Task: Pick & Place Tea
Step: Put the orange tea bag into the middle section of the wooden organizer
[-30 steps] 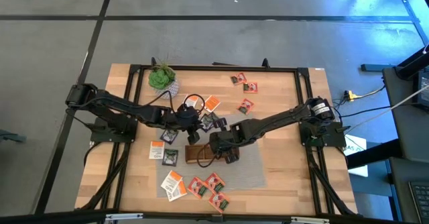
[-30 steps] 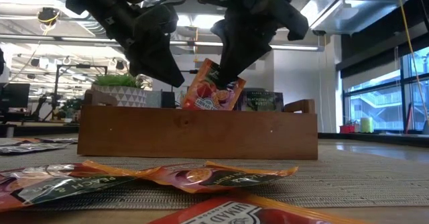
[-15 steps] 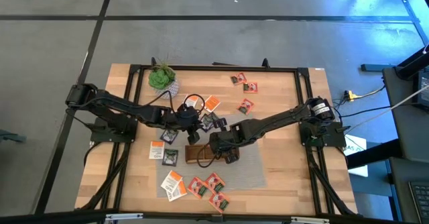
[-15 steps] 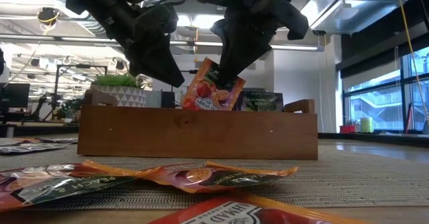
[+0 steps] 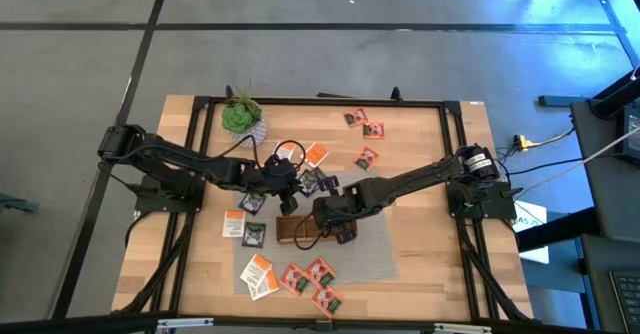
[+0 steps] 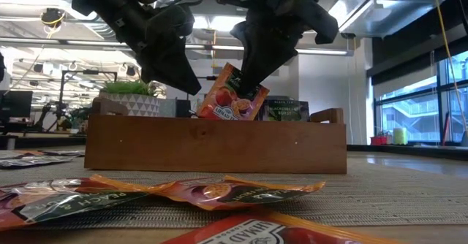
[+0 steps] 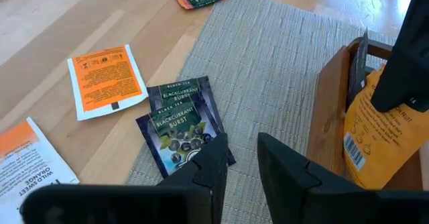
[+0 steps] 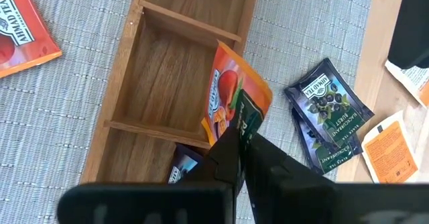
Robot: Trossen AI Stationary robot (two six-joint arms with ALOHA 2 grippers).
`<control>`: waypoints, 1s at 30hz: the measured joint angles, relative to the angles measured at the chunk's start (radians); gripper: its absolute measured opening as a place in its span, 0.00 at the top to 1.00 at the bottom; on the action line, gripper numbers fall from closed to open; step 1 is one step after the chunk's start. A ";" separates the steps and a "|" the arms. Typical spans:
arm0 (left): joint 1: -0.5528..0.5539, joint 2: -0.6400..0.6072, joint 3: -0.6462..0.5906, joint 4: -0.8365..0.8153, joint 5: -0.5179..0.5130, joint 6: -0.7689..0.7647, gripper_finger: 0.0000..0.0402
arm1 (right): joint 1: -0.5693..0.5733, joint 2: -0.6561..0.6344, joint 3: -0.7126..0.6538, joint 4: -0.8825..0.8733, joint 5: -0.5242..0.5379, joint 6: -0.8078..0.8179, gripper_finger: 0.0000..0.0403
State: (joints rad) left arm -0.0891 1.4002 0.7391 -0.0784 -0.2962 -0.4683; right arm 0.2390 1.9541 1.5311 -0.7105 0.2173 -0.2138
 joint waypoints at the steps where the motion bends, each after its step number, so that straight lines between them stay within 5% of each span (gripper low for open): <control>1: 0.000 0.000 0.000 0.000 0.000 0.000 0.81 | 0.000 0.000 0.000 0.000 0.000 0.000 0.94; 30: 0.000 0.000 0.000 0.000 -0.002 0.002 0.81 | 0.000 0.000 0.000 0.001 -0.031 0.000 0.94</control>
State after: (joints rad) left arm -0.0888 1.4006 0.7395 -0.0784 -0.2977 -0.4664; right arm 0.2386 1.9537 1.5311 -0.7097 0.1867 -0.2138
